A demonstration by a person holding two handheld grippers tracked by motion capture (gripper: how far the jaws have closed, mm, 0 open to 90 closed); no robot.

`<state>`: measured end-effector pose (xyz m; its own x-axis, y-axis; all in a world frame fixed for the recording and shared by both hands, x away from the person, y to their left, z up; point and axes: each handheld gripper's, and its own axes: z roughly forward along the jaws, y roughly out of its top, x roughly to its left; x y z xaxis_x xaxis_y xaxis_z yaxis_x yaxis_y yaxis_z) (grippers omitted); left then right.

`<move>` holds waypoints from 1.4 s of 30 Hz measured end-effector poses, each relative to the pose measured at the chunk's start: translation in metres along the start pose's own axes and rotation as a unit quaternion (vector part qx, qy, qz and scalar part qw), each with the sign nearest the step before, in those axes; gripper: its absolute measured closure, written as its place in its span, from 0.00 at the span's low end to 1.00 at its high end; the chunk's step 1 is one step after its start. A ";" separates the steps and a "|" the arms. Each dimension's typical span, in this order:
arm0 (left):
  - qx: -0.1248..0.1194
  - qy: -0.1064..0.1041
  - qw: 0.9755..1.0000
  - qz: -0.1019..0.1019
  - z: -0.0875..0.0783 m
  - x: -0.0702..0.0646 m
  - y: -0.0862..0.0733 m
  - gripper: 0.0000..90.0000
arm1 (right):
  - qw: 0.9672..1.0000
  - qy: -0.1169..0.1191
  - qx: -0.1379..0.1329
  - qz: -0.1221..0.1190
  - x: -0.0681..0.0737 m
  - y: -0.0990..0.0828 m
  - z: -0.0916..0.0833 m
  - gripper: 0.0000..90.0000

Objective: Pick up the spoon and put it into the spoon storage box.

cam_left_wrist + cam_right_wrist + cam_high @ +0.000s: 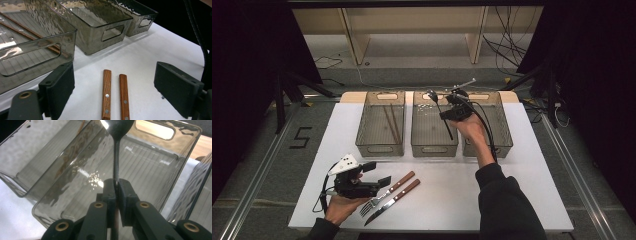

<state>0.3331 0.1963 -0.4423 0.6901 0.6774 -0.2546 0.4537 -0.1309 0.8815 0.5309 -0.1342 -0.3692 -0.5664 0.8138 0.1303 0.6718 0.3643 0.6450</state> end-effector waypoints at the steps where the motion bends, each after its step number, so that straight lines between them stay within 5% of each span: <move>1: 0.000 0.000 1.000 0.000 0.000 0.000 0.000 0.18 | 1.000 0.001 0.000 0.001 -0.001 0.000 0.001 0.95; 34: 0.000 0.000 1.000 0.002 0.000 0.000 0.000 0.18 | 0.999 -0.003 0.028 0.033 0.002 -0.018 0.032 0.93; 42: 0.000 -0.001 1.000 0.000 0.000 0.000 0.000 0.18 | 0.999 0.011 0.030 0.039 0.004 -0.019 0.032 0.81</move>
<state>0.3329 0.1963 -0.4424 0.6905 0.6766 -0.2556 0.4536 -0.1299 0.8817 0.5313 -0.1232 -0.4045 -0.5212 0.8308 0.1952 0.7409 0.3270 0.5866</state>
